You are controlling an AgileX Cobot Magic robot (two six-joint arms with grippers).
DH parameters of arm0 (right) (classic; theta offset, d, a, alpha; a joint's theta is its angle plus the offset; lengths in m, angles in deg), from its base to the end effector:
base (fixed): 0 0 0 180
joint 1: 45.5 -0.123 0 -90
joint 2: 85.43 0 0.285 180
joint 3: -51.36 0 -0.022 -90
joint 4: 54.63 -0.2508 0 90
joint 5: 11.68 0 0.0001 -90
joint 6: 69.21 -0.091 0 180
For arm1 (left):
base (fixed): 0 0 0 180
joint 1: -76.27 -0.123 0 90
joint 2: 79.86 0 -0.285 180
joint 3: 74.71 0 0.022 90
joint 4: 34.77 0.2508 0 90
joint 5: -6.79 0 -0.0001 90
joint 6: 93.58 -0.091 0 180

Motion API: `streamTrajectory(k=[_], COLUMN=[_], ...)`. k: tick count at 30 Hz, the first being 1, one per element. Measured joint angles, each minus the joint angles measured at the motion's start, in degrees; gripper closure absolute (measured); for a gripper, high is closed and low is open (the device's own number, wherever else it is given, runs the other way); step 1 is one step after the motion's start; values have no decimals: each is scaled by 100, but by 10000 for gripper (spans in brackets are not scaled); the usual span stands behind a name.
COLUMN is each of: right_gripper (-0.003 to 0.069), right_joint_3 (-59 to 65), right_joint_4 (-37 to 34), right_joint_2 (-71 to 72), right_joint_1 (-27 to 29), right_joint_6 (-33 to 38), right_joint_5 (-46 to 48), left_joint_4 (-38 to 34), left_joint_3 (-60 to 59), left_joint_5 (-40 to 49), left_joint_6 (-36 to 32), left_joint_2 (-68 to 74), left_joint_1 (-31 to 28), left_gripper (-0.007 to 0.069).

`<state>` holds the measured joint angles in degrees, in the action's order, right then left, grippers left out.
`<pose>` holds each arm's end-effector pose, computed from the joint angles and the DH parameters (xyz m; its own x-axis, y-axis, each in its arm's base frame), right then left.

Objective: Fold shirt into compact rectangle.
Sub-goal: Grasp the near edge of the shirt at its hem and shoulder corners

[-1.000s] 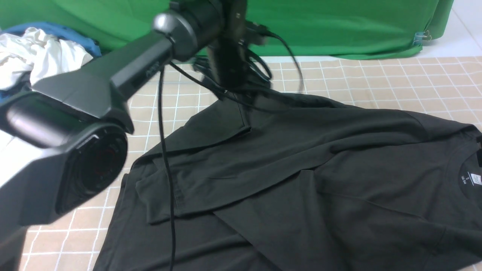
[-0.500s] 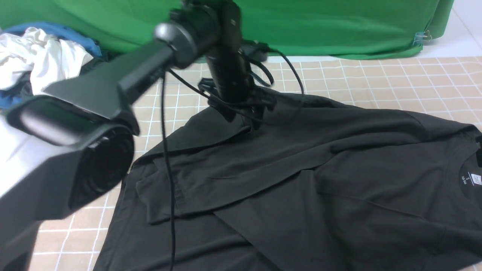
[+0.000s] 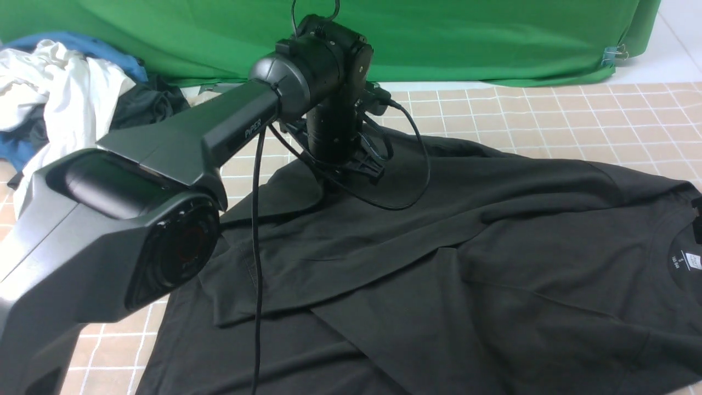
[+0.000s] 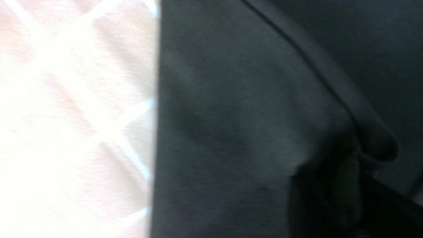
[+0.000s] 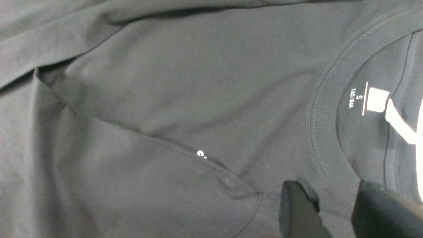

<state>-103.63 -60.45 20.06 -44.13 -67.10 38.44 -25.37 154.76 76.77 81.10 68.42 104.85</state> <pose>0.2209 0.0018 0.2996 -0.8614 0.0490 -0.5055 0.0088 0.9966 0.0815 0.4558 -0.2324 0.1680 -0.7846 0.5950 -0.1741 0.5691 0.8027 0.1783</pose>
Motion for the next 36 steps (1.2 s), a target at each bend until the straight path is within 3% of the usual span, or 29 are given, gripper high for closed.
streamTrajectory(k=[5,12,22,26,31,36], right_gripper=[378,378,370,278,108,84], right_joint_3=[0,-98,-1493,-2326,-3318,-4071], right_joint_4=[0,305,527,533,323,-175], right_joint_2=[0,-132,-1579,-2396,-3493,-4559], right_joint_1=[0,0,0,14,220,355], right_joint_6=[0,-54,-363,-388,-490,-502], right_joint_5=[-25,-9,59,72,106,275], left_joint_4=[363,385,286,244,190,52], left_joint_3=[385,906,947,947,947,947], left_joint_5=[0,-67,-647,-763,-774,-778], left_joint_6=[-81,-281,-656,-664,-676,-676], left_joint_2=[-59,-131,-126,-126,-126,-126], left_joint_1=[-112,-813,-1659,-1902,-2112,-2165], left_gripper=[594,594,592,592,592,592])
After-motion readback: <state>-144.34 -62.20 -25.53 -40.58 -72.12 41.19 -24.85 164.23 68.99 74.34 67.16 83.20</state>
